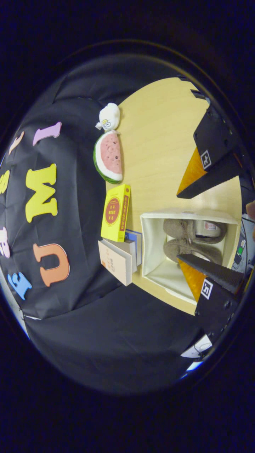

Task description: Open the storage box then place both shoes into the box .Put the left shoe in first, then the right shoe, with the right side of both shoes facing outward in a uniform manner.

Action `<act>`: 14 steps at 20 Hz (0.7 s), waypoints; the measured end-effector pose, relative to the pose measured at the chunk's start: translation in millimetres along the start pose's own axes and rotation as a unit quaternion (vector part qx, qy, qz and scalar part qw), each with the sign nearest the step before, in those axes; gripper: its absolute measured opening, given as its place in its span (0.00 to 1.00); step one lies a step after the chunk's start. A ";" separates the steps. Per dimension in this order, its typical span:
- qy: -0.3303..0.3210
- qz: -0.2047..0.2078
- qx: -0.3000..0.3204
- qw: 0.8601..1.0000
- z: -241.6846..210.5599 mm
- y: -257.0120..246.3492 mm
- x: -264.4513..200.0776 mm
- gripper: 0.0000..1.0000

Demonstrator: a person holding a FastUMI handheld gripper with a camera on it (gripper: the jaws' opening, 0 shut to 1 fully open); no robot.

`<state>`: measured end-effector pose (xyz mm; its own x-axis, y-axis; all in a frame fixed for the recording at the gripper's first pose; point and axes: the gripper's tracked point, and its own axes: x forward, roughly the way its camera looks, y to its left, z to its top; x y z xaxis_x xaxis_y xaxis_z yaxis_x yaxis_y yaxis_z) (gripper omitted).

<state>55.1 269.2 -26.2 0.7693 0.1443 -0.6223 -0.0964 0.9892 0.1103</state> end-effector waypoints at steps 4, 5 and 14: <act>-0.045 -0.007 -0.007 0.999 13.4 -35.3 -22.5 0.96; -0.055 -0.009 -0.004 0.998 16.3 -46.5 -27.5 0.96; -0.217 -0.072 -0.042 0.973 39.6 -145.2 -103.0 0.96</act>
<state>14.9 109.7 52.6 0.9708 -0.0009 -0.2399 -0.0061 0.9996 -0.0287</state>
